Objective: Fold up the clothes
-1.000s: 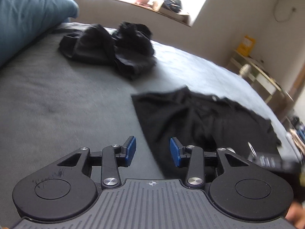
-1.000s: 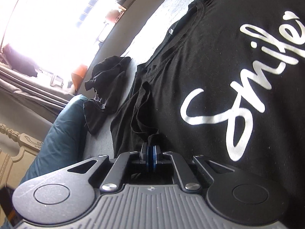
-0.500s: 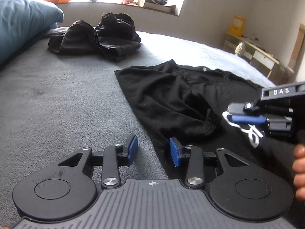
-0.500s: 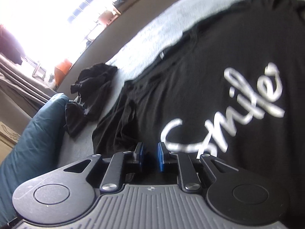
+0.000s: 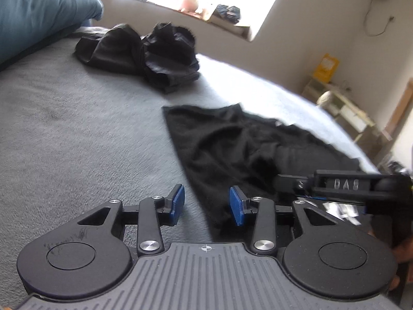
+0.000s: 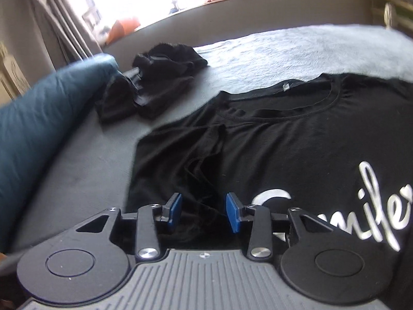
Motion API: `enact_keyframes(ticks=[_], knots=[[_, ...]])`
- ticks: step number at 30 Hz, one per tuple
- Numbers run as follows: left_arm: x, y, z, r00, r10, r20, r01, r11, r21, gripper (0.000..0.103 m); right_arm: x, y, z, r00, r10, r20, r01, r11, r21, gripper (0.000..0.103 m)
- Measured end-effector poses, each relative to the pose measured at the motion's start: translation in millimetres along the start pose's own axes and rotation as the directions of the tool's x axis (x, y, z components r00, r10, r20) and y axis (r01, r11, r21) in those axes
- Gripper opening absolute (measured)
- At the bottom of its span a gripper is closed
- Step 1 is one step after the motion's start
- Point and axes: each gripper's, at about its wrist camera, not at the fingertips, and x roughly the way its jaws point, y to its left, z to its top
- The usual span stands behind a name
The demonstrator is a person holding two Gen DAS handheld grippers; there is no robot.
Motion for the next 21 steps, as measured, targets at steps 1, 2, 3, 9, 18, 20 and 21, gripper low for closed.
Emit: enact_keyframes(ticks=[1,2,3,9,18,20,21], knots=[[0,1,-4,1.0,0.003,0.014,-0.003,1.0,-0.001,0.038,3,-1,-4,1.0,-0.025,-0.012,0.025,1.0,-0.014,0.035],[-2,3,-9,0.999,0.002,0.036,-0.002,1.0,0.003,0.038,4,-3,-7,0.999,-0.043,-0.017,0.043,0.999,-0.023,0.029],[-4,3,-13,0.999,0.003,0.053,-0.004,1.0,0.012,0.038,1,-6,-11,0.999,-0.049,-0.015,0.048,0.998,-0.029,0.027],[-5,3,-22,0.995,0.003,0.097,-0.007,0.999,0.037,0.038,-13,-15,-9,0.996,-0.091,-0.019,0.09,0.993,-0.071,0.027],[-5,20,-23,0.991,-0.07,0.114,0.075,0.996,-0.042,0.038,0,-43,38,0.992,0.122,0.022,-0.124,0.978,0.168,0.035],[-5,25,-23,0.989,-0.091,0.121,0.099,0.993,-0.065,0.038,14,-51,53,0.988,0.152,0.027,-0.154,0.961,0.229,0.038],[-5,27,-24,0.987,-0.102,0.124,0.112,0.991,-0.078,0.038,23,-55,60,0.987,0.162,0.021,-0.162,0.953,0.258,0.038]])
